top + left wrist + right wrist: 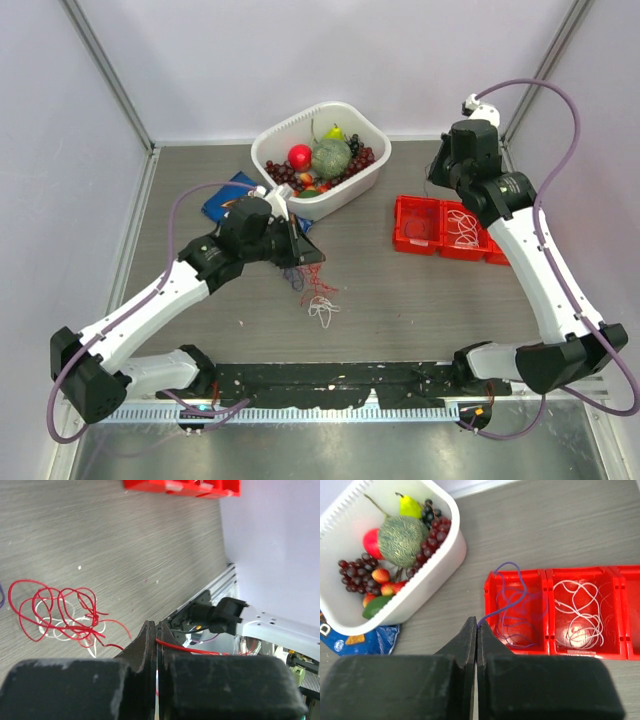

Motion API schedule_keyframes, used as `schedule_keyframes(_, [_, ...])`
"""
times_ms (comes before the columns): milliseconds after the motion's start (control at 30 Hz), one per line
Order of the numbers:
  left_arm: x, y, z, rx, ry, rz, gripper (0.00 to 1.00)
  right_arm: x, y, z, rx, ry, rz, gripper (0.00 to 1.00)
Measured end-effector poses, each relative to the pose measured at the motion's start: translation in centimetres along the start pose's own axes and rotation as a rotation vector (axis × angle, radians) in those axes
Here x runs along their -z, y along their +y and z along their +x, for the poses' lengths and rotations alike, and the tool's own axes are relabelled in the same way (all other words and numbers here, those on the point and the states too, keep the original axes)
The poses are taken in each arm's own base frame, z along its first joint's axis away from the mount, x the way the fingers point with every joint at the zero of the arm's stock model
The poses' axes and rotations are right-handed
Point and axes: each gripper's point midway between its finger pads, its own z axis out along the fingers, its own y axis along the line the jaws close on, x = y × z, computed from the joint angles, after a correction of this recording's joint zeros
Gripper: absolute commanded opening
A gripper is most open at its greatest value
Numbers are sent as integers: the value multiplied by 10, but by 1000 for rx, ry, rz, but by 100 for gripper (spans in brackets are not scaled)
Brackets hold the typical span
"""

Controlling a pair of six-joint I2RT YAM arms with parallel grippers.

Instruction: Untangle the cables

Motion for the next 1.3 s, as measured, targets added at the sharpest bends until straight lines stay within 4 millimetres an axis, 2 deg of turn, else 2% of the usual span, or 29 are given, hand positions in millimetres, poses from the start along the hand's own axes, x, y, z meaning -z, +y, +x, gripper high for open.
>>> schedule_keyframes(267, [23,-44,-27,-32,-61,88,0,-28,-20,39,-15,103,19,1])
schedule_keyframes(533, [36,-64,-38,-46,-83,126,0,-37,-26,78,-15,200,11,1])
schedule_keyframes(733, [36,-66,-38,-45,-74,132,0,-25,-10,72,-34,199,-78,1])
schedule_keyframes(933, [34,-64,-37,-41,-62,126,0,7,5,39,-68,110,-177,1])
schedule_keyframes(1033, [33,-64,-36,-39,-61,125,0,19,7,31,-83,82,-198,1])
schedule_keyframes(1133, [32,-61,-34,-33,-56,119,0,24,4,36,-92,80,-197,1])
schedule_keyframes(1300, [31,-58,-32,-27,-50,113,0,12,-11,68,-82,143,-138,1])
